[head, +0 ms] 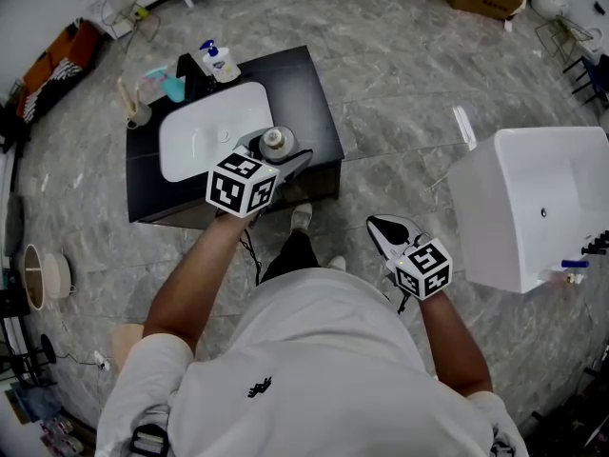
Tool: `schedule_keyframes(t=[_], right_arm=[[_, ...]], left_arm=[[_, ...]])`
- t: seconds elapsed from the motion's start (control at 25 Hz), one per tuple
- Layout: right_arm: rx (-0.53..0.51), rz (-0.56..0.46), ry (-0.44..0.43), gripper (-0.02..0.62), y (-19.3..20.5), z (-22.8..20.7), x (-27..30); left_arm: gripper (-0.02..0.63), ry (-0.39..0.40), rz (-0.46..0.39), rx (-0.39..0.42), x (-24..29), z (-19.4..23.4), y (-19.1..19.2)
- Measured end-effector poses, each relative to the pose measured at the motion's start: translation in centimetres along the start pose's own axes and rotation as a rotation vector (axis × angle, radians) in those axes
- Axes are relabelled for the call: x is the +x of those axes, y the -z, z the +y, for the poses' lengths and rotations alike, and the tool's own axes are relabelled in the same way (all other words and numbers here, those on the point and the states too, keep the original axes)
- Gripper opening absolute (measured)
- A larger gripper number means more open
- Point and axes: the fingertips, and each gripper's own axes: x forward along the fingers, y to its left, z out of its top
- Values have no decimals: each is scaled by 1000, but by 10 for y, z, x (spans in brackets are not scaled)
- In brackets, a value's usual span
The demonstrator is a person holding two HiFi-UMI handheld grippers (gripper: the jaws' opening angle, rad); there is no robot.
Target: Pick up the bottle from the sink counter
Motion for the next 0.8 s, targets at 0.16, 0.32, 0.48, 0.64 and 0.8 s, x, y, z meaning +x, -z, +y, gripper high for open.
schedule_keyframes(t=[0.16,0.32,0.48,0.64,0.8], right_arm=[[2,4,1,11,-2,-3,0],[2,9,3,11,-1,-7,3],[-1,12,2,11,-1,-10,7],[-2,15,6,11,-4,-14,12],[7,20,14,11,-6,-22,17]], left_arm=[[341,3,0,-4,3,2,-3],[341,6,0,-7,7,5,-3],[341,9,0,-9,12,9,-3],[341,10,2,-11,18,17,-5],[341,11,2,-10,26,26,-8]])
